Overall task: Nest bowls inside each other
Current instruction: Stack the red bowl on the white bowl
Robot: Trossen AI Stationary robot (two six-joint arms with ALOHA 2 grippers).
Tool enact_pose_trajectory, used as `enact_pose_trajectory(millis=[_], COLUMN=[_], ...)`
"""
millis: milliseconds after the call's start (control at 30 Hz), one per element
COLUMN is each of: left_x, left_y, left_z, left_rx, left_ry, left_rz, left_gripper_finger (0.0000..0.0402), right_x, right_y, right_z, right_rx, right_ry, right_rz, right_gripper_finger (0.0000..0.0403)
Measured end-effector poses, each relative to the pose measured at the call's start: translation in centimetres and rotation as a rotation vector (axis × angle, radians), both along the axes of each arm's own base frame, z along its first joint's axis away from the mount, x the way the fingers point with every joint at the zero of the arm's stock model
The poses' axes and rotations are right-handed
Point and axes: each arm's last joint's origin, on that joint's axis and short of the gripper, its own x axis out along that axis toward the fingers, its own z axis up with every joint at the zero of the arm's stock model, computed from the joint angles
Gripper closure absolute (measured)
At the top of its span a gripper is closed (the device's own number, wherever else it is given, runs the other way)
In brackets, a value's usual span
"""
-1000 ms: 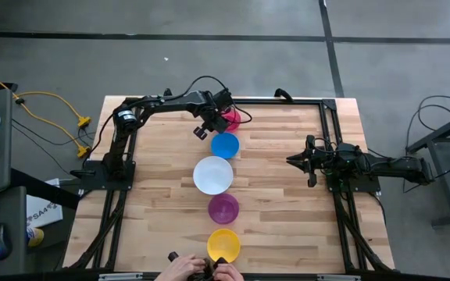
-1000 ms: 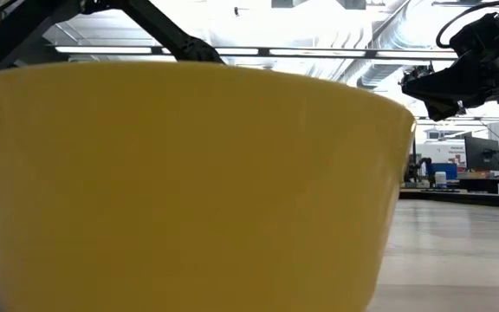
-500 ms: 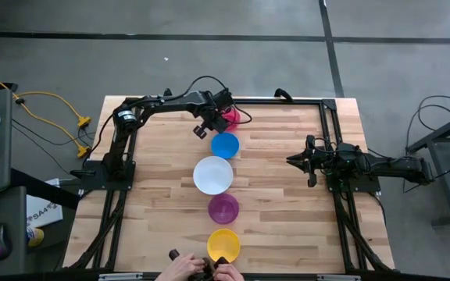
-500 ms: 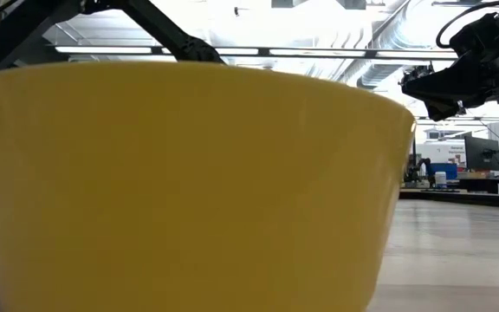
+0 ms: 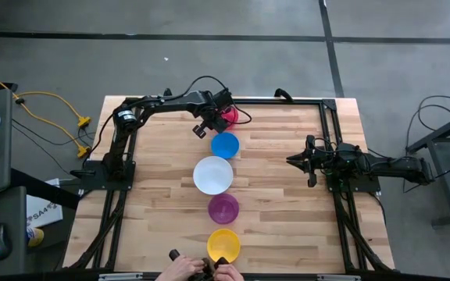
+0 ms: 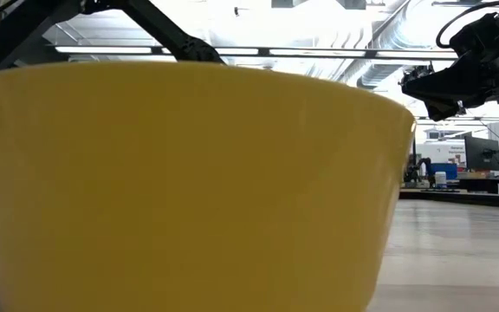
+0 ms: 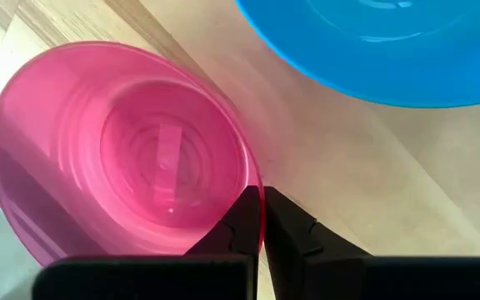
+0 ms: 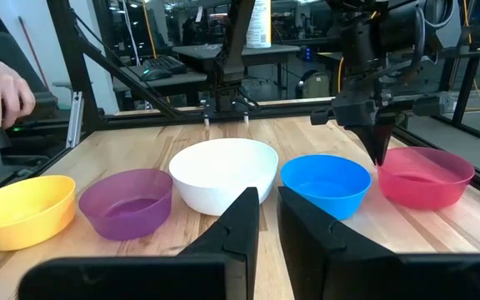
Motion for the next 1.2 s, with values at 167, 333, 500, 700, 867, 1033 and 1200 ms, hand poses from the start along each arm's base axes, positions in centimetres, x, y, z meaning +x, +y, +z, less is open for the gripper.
enact_pose_trajectory(millis=[167, 333, 500, 700, 867, 1033, 1200], left_x=[0.0, 0.0, 0.0, 0.2, 0.6, 0.8, 1.0], left_y=[0.0, 0.0, 0.0, 0.3, 0.2, -0.7, -2.0], left_z=[0.0, 0.0, 0.0, 0.9, 2.7, 4.3, 5.9], left_rx=[0.000, 0.000, 0.009, 0.054, 0.054, 0.026, 0.006], left_ry=[-0.001, -0.001, 0.001, 0.010, 0.006, 0.039, 0.053], left_rz=[0.000, 0.000, 0.003, 0.014, 0.014, 0.023, 0.020], left_gripper_finger=[0.0400, 0.0400, 0.0400, 0.0401, 0.0401, 0.0401, 0.0401], right_x=[0.0, 0.0, 0.0, 0.0, 0.0, 0.0, 0.0], right_y=[0.0, 0.0, 0.0, 0.0, 0.0, 0.0, 0.0], right_z=[0.0, 0.0, 0.0, 0.0, 0.0, 0.0, 0.0], right_rx=[0.000, 0.000, 0.000, 0.000, 0.000, 0.000, 0.000], right_ry=[0.000, 0.000, -0.001, 0.000, 0.000, 0.000, 0.000], right_rz=[0.000, 0.000, 0.000, 0.000, 0.000, 0.001, 0.000], right_gripper_finger=[0.0364, 0.0364, 0.0364, 0.0364, 0.0364, 0.0364, 0.0364])
